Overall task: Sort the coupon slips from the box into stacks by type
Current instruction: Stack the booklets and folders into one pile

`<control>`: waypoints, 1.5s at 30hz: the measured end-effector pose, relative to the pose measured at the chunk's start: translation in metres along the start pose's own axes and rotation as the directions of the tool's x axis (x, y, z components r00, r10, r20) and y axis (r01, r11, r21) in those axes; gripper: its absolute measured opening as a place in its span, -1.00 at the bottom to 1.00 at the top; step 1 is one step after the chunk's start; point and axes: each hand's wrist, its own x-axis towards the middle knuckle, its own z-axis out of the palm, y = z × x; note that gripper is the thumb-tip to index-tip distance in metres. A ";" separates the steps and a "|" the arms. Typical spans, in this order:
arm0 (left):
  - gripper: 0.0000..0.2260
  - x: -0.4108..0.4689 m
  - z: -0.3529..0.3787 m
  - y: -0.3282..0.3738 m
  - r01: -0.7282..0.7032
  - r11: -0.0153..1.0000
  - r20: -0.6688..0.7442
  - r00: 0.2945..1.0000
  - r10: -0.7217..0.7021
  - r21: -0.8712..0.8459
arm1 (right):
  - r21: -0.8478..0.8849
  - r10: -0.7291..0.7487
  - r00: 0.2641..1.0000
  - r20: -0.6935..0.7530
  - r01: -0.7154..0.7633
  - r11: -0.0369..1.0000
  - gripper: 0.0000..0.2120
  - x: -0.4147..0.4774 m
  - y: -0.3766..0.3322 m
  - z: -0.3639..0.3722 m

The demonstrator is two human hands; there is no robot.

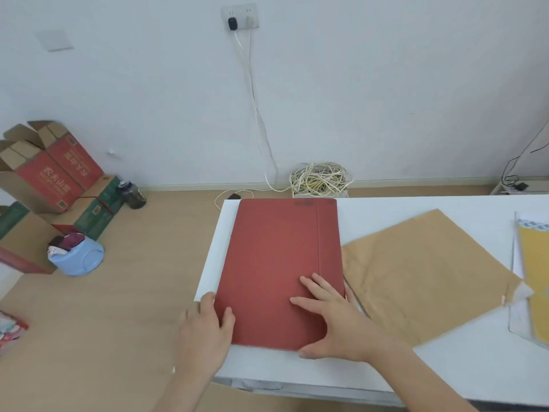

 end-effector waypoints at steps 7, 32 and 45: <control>-0.48 0.007 0.023 0.047 -0.537 0.824 0.269 0.833 0.484 0.180 | -0.254 0.526 0.812 -0.252 -0.580 0.774 -0.11 -0.013 0.045 -0.003; -0.35 0.020 -0.026 0.187 -0.166 0.630 0.406 0.636 0.656 -0.758 | -0.103 0.124 0.651 -0.749 -0.300 0.948 -0.58 -0.100 0.024 0.008; -0.36 0.042 -0.031 0.022 -0.202 0.939 0.241 0.932 0.272 -0.277 | 0.070 0.316 0.854 -0.413 -0.316 0.946 -0.80 -0.008 -0.042 0.026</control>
